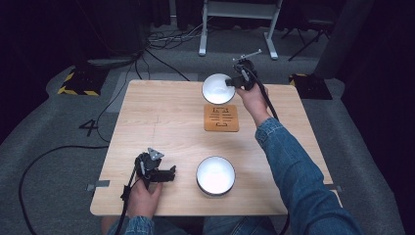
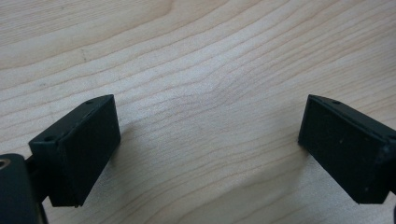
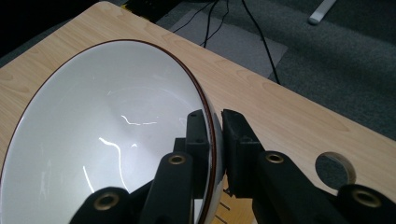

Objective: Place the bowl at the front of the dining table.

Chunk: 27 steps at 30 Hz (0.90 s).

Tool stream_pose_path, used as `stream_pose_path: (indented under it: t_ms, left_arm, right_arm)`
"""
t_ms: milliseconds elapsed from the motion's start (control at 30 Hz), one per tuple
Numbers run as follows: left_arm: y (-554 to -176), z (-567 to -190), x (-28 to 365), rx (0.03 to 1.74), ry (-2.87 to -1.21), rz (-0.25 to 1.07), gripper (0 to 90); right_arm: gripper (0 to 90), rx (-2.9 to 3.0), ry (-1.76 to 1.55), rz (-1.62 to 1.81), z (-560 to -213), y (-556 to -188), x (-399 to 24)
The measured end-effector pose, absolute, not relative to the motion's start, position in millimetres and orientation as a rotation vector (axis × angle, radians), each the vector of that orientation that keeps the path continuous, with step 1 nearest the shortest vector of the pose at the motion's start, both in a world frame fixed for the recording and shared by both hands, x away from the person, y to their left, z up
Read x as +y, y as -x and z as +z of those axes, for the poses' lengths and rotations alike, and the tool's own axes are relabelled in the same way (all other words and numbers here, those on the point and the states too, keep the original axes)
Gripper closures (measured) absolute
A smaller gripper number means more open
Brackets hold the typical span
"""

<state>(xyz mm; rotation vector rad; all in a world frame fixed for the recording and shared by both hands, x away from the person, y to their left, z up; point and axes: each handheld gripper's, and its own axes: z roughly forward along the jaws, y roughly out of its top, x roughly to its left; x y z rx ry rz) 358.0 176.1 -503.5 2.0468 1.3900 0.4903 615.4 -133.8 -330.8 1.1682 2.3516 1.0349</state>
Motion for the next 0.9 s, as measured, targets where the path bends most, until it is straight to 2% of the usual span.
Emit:
stream_pose_path:
  t_ms: [333,900]
  left_arm:
    - [-358,-503,176,1.390,-2.049,0.487,5.6]
    - [-358,-503,176,1.390,-2.048,0.486,5.6]
  right_arm:
    - [81.4,2.340,-1.221,0.973,-358,-630,-137]
    - [81.4,2.386,-1.290,0.910,-407,-631,-127]
